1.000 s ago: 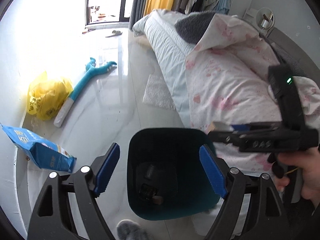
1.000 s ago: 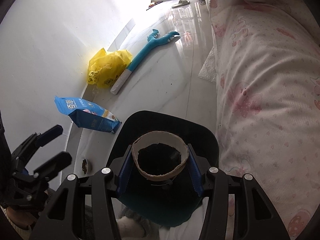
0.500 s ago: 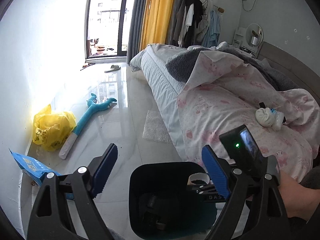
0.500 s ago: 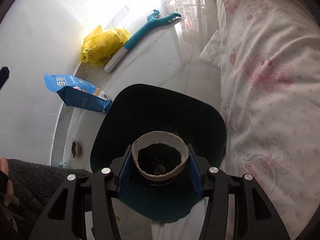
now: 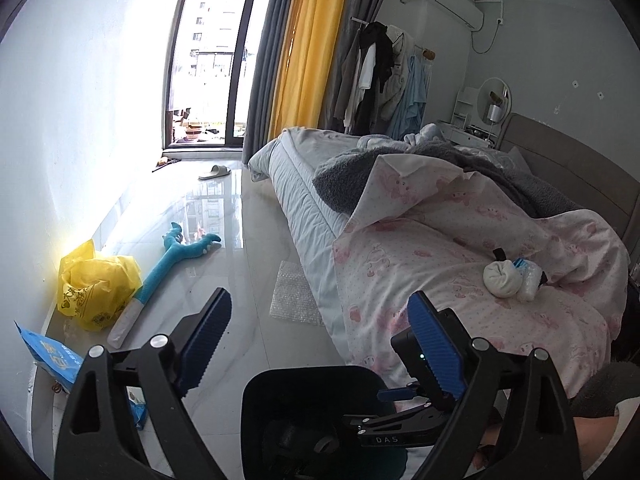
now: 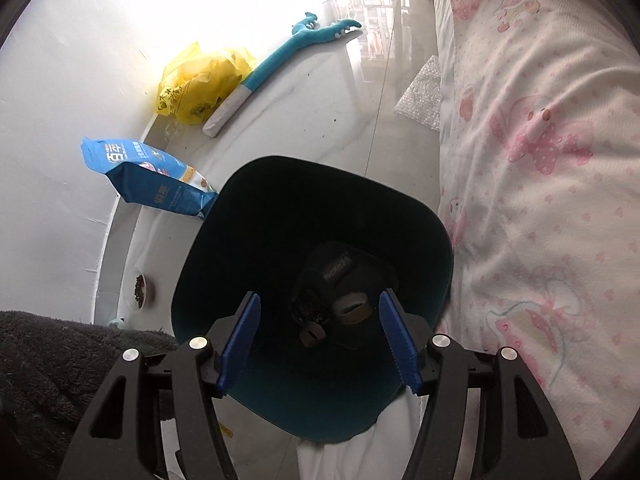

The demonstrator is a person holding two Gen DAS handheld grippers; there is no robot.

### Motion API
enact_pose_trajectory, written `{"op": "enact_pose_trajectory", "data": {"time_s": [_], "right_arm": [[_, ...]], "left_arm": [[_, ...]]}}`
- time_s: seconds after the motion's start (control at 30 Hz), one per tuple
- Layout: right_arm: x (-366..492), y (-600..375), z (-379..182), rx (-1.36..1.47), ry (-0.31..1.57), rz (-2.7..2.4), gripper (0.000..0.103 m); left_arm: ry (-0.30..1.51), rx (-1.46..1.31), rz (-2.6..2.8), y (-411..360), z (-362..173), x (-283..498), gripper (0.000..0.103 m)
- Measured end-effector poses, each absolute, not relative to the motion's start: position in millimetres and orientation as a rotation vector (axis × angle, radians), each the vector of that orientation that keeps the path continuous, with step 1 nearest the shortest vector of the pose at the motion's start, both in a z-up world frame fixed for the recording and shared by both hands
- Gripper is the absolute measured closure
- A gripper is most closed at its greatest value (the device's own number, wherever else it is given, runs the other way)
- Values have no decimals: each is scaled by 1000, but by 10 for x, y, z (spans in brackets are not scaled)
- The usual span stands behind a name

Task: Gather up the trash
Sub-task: 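Move both tools back to the bed toward the sock ball and bubble wrap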

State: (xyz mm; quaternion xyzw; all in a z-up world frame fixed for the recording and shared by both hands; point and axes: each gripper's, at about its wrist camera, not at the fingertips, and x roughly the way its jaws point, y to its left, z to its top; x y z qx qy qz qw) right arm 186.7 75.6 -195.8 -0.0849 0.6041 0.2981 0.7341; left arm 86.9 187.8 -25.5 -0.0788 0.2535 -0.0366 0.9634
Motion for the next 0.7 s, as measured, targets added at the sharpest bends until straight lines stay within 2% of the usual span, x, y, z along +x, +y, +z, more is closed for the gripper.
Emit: {"op": "enact_pose_trajectory", "data": {"time_s": [0.2,0.3,0.7], "right_arm": [[1837,609,-1676,-178,1228,673,40],[1791,543,-1462,-200,1136,682,36],[1822,-70,-784,-185,882,625,33]], "left_arm": [[456,-141,-73,1786,-115,858,9],[438,-142,-83,1714,-55,878,8],[450,-137,-134,1326,-6,1081,8]]}}
